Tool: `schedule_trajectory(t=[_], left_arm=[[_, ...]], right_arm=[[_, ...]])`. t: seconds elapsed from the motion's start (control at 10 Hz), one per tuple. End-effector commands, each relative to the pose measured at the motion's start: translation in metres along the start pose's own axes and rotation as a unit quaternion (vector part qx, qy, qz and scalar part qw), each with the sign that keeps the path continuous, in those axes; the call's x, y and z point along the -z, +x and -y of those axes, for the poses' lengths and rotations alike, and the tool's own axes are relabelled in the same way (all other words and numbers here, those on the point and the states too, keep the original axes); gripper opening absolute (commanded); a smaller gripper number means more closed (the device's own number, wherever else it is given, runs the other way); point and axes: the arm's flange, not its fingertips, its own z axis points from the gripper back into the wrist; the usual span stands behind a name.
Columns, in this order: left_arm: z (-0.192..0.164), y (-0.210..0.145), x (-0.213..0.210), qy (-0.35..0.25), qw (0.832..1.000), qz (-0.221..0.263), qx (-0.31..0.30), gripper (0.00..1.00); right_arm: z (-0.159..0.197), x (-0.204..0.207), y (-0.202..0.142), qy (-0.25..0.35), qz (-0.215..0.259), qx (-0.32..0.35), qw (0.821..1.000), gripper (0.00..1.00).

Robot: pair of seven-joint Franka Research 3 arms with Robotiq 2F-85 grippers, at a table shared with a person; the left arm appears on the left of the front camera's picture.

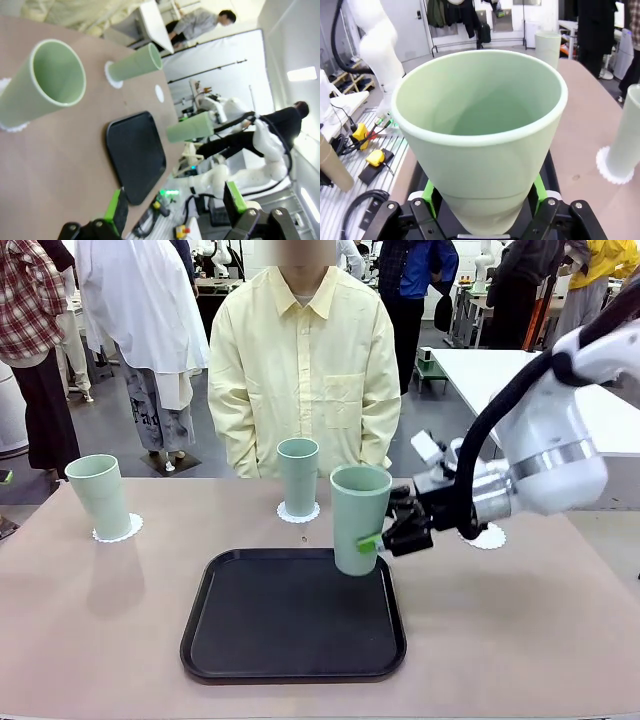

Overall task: Place coasters on the table and set cups on them.
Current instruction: Take one Reusable plastic cup from the Flat Tray and place it on a coaster set by the human.

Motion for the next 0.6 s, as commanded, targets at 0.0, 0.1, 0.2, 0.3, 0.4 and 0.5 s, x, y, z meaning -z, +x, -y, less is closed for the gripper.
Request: schedule_trajectory(t=[0.0, 0.1, 0.2, 0.3, 0.4, 0.5], left_arm=[[0.002, -0.001, -0.001, 0.000, 1.000, 0.002, -0.002, 1.00], [0.002, -0.001, -0.001, 0.000, 1.000, 0.002, -0.002, 1.00], [0.002, -0.001, -0.001, 0.000, 1.000, 0.002, -0.002, 1.00], [0.002, -0.001, -0.001, 0.000, 1.000, 0.002, -0.002, 1.00], [0.002, -0.001, -0.001, 0.000, 1.000, 0.002, -0.002, 1.00], [0.002, -0.001, -0.001, 0.000, 1.000, 0.002, -0.002, 1.00]], right_arm=[[-0.013, -0.009, 0.041, 0.007, -0.028, 0.008, 1.000, 0.00], [-0.013, -0.009, 0.055, 0.008, -0.042, 0.009, 0.999, 0.00], [-0.014, -0.008, 0.061, 0.010, -0.059, 0.007, 0.998, 0.00], [-0.014, -0.004, 0.062, -0.019, -0.080, 0.024, 0.996, 0.00], [-0.017, -0.012, 0.062, 0.005, -0.037, -0.002, 0.999, 0.00], [-0.017, -0.012, 0.062, 0.005, -0.037, -0.002, 0.999, 0.00]])
